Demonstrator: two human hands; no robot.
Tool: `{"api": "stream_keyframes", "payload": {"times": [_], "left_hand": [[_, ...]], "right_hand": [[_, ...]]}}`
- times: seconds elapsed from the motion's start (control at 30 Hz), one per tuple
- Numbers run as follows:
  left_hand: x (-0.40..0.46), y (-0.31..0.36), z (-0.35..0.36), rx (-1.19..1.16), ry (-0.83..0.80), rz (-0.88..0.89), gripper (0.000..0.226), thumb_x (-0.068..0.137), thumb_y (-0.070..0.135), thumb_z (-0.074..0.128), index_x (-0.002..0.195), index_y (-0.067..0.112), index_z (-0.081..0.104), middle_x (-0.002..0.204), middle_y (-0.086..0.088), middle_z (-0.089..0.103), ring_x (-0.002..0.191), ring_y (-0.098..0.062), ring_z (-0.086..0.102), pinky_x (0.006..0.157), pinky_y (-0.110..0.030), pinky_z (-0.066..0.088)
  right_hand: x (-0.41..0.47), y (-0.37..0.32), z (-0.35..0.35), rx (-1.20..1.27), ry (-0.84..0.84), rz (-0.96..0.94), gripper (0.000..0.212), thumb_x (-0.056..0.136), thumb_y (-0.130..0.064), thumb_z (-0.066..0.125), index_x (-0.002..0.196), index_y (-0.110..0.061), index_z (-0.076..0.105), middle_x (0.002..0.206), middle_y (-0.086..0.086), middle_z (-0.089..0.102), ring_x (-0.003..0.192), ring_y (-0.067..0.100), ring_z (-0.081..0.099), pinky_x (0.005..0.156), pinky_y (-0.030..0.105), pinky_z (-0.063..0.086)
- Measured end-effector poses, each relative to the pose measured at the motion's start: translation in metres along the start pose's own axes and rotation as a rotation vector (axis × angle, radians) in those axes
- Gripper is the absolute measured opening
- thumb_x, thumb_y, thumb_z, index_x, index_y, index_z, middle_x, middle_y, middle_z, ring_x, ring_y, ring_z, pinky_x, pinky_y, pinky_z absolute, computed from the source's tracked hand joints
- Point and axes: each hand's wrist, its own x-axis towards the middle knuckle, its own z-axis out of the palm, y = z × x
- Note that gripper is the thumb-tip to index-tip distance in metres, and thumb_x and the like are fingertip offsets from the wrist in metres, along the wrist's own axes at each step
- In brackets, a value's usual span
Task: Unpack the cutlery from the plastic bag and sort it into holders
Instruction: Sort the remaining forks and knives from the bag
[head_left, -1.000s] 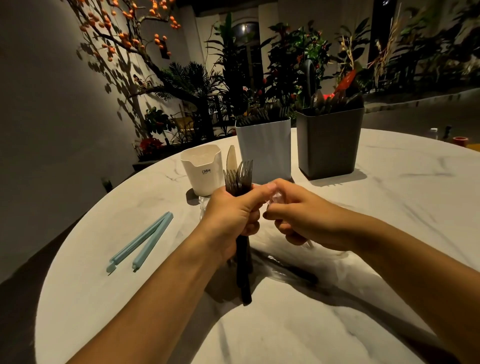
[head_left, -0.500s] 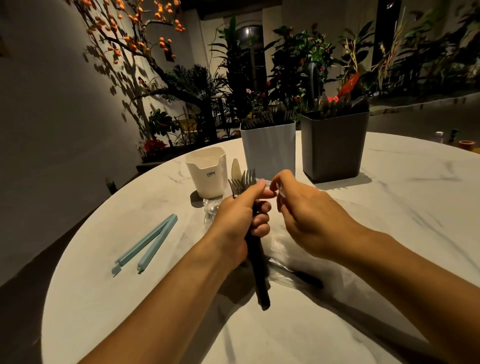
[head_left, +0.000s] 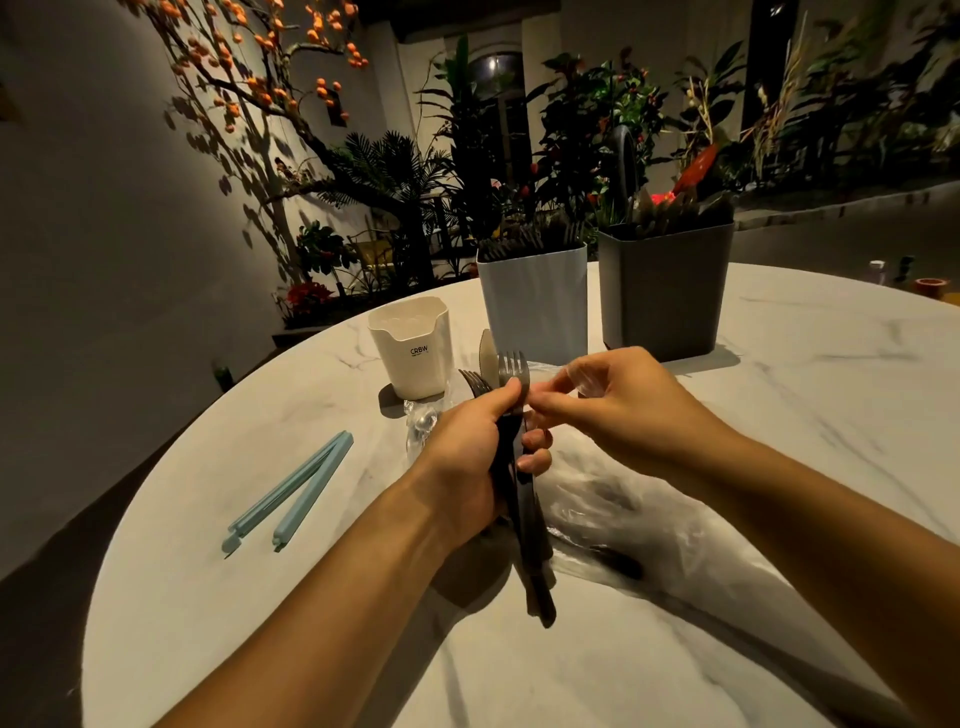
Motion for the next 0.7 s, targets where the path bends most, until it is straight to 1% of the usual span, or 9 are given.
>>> {"api": "stream_keyframes", "payload": {"times": [0.1,0.17,0.23,0.3,0.37,0.43,0.5,0.57,0.7], "left_hand": [[-0.0002,-0.0005,-0.0009,-0.003,-0.04,-0.006,0.039,0.108,0.029,0.039,0.098,0.006,0.068,0.067,-0.002,0.045,0.053,-0.008,0.041,0.044,-0.017,0.035],[-0.0022,0.0001,0.0009,-0.001,-0.064,-0.01,0.039,0.108,0.03,0.038,0.104,0.005,0.068,0.07,-0.003,0.048,0.055,-0.009,0.045,0.045,-0.018,0.038],[-0.0047,0.0021,0.0037,-0.005,-0.07,0.007,0.041,0.108,0.03,0.036,0.114,0.005,0.067,0.075,-0.006,0.059,0.058,-0.011,0.054,0.049,-0.019,0.043],[-0.0054,0.0037,0.0051,-0.006,-0.032,0.028,0.042,0.109,0.03,0.034,0.115,0.004,0.066,0.087,-0.012,0.073,0.067,-0.016,0.068,0.055,-0.023,0.053],[-0.0042,0.0024,0.004,-0.012,0.02,0.04,0.04,0.109,0.028,0.035,0.107,0.001,0.065,0.097,-0.019,0.075,0.079,-0.025,0.074,0.061,-0.028,0.059],[-0.0028,0.0008,0.0014,-0.018,0.065,0.046,0.035,0.108,0.025,0.038,0.097,0.002,0.062,0.095,-0.019,0.074,0.084,-0.029,0.073,0.067,-0.033,0.062],[-0.0007,-0.0004,-0.0015,0.019,0.112,0.05,0.034,0.107,0.027,0.04,0.091,0.005,0.06,0.085,-0.014,0.073,0.078,-0.026,0.072,0.069,-0.034,0.062],[0.0008,-0.0016,-0.0022,0.047,0.13,0.039,0.035,0.107,0.03,0.041,0.09,0.007,0.061,0.076,-0.01,0.07,0.065,-0.02,0.068,0.063,-0.03,0.059],[0.0,-0.0011,-0.0001,0.051,0.08,0.029,0.034,0.108,0.031,0.036,0.094,0.008,0.055,0.065,-0.003,0.054,0.05,-0.012,0.048,0.05,-0.022,0.043]], "right_hand": [[-0.0006,0.0003,0.0004,0.0,-0.015,0.016,0.007,0.084,-0.031,0.074,0.087,-0.027,0.071,0.109,0.0,0.072,0.107,0.012,0.063,0.08,0.025,0.05],[-0.0009,0.0002,0.0008,0.022,-0.004,0.034,0.005,0.085,-0.027,0.075,0.084,-0.026,0.07,0.107,0.0,0.072,0.105,0.011,0.063,0.076,0.021,0.049],[0.0003,-0.0003,0.0009,0.065,0.061,0.051,0.009,0.088,-0.024,0.072,0.082,-0.025,0.067,0.096,-0.002,0.071,0.098,0.013,0.066,0.073,0.022,0.05],[0.0024,-0.0007,-0.0006,0.105,0.15,0.065,0.008,0.094,-0.026,0.065,0.087,-0.023,0.063,0.089,-0.003,0.068,0.087,0.011,0.065,0.069,0.023,0.051],[0.0034,-0.0016,-0.0017,0.125,0.193,0.087,0.01,0.1,-0.025,0.055,0.092,-0.022,0.058,0.089,-0.001,0.063,0.077,0.01,0.057,0.061,0.021,0.044],[0.0029,-0.0018,-0.0009,0.156,0.183,0.115,0.012,0.104,-0.023,0.047,0.094,-0.021,0.053,0.087,0.001,0.06,0.069,0.009,0.051,0.056,0.021,0.038],[0.0025,-0.0021,-0.0001,0.193,0.165,0.136,0.012,0.104,-0.023,0.045,0.095,-0.023,0.051,0.087,0.003,0.059,0.071,0.01,0.051,0.058,0.022,0.039],[0.0018,-0.0028,-0.0016,0.222,0.127,0.148,0.01,0.104,-0.023,0.045,0.097,-0.023,0.052,0.087,0.006,0.062,0.072,0.012,0.055,0.059,0.023,0.042],[-0.0026,-0.0068,-0.0039,0.328,0.039,0.169,0.007,0.103,-0.019,0.045,0.102,-0.019,0.053,0.084,0.011,0.062,0.069,0.017,0.062,0.053,0.023,0.052]]}}
